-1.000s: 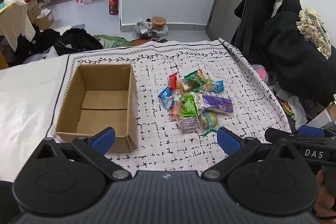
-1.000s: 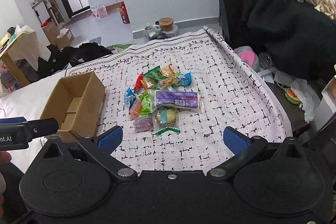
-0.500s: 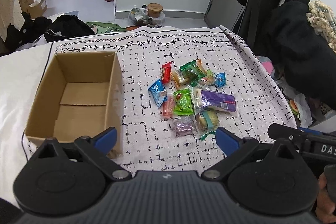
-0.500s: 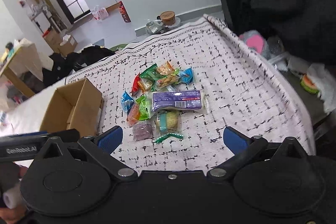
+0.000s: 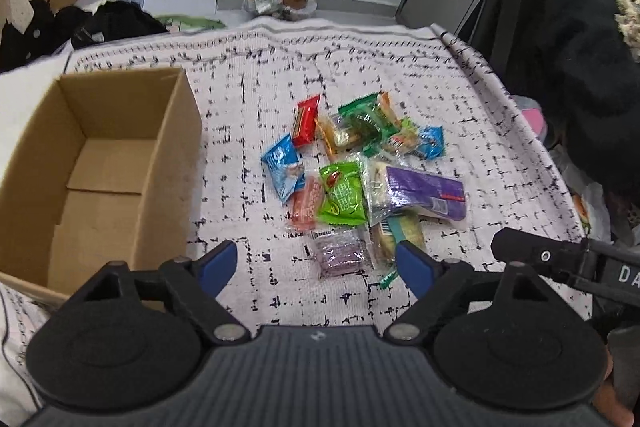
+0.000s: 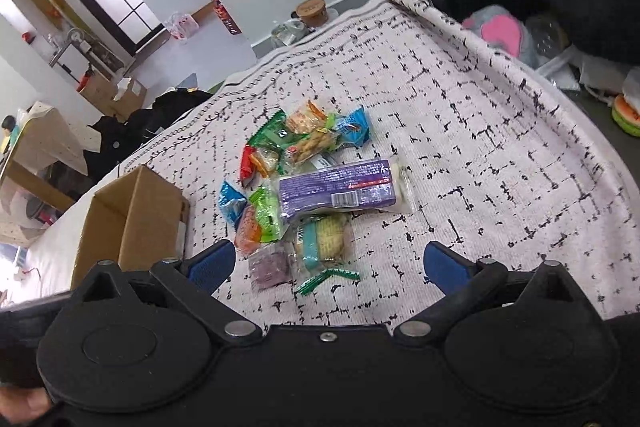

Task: Organize snacks
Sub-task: 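Grasp the pink packet with the left tool while the right tool grasps the cake packet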

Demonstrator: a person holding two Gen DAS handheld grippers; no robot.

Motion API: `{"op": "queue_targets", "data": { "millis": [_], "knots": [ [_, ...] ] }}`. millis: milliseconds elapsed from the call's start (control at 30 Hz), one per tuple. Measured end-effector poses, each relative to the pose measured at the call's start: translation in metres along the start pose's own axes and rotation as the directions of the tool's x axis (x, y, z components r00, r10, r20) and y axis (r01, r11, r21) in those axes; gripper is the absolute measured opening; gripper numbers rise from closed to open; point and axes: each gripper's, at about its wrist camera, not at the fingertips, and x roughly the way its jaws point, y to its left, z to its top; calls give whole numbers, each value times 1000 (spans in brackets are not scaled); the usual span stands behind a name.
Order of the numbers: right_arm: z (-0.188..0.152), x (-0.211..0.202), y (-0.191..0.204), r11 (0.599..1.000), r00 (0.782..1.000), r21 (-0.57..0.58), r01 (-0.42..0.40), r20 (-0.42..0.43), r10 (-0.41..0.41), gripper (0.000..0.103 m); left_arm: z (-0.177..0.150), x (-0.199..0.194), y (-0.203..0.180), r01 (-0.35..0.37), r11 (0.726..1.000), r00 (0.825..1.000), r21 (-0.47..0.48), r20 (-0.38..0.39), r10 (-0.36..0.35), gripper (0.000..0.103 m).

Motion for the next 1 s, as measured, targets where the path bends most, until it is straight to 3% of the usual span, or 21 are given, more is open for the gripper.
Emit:
{"op": "queue_targets", "data": {
  "millis": [467, 733, 900, 1000],
  "knots": [
    [9, 51, -17, 997, 998, 73, 1, -69, 5, 97, 2, 84, -3, -30, 998, 990, -50, -142, 22, 73],
    [13, 78, -25, 995, 992, 103, -9, -125, 22, 96, 6, 107, -11, -41, 998, 988, -49, -153, 33, 71],
    [14, 91, -24, 995, 987, 98, -12, -157, 27, 95, 7, 105, -9, -26, 997, 990, -70, -140, 16, 39],
    [13, 94, -21, 996, 985, 86, -29, -164, 43, 95, 8, 100, -3, -20, 995, 990, -99, -143, 6, 35]
  ]
}}
